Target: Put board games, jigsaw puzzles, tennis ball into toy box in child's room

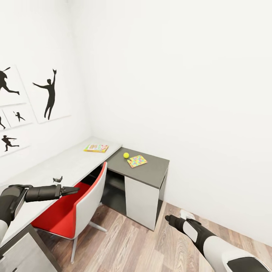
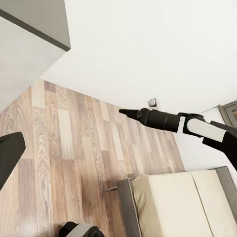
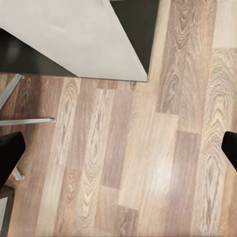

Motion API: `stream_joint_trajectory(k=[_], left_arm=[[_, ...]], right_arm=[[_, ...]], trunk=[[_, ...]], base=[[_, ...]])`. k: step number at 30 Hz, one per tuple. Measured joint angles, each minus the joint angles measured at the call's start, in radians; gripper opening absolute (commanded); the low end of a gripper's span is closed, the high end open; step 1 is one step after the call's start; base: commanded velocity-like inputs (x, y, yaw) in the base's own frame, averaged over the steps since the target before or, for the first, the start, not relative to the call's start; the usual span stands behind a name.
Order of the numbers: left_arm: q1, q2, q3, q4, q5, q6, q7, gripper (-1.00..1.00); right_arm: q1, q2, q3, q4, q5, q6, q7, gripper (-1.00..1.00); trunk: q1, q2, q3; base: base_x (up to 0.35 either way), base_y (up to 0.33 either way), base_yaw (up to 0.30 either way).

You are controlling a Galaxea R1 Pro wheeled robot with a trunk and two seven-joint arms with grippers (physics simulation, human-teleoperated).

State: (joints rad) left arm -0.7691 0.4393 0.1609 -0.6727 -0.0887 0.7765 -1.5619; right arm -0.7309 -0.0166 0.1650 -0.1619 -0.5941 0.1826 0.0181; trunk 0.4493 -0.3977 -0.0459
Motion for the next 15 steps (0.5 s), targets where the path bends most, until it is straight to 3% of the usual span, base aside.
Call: stream_joint_trajectory(k=[3, 8, 11, 15], left_arm=[[0.000, 0.000, 0.000, 0.000, 0.000, 0.000, 0.000, 1.00], [0.000, 0.000, 0.000, 0.000, 0.000, 0.000, 0.000, 1.00], [0.000, 0.000, 0.001, 0.000, 0.000, 0.000, 0.000, 1.00], [0.000, 0.000, 0.001, 0.000, 0.000, 0.000, 0.000, 1.00]], right_arm=[[0.000, 0.000, 0.002, -0.008, 0.001, 0.000, 0.016, 1.00], [0.001, 0.000, 0.005, -0.078, 0.006, 0.018, 0.114, 1.00], [0.002, -0.001, 0.010, -0.152, 0.002, 0.081, 0.181, 1.00], [0.003, 0.004, 0.009, -0.264, 0.001, 0.192, 0.212, 1.00]], trunk=[[0.000, 0.000, 0.000], [0.000, 0.000, 0.000], [0.000, 0.000, 0.000], [0.000, 0.000, 0.000]], base=[[0.000, -0.002, 0.000], [0.000, 0.001, 0.000], [0.024, 0.060, 0.000], [0.118, 0.132, 0.000]])
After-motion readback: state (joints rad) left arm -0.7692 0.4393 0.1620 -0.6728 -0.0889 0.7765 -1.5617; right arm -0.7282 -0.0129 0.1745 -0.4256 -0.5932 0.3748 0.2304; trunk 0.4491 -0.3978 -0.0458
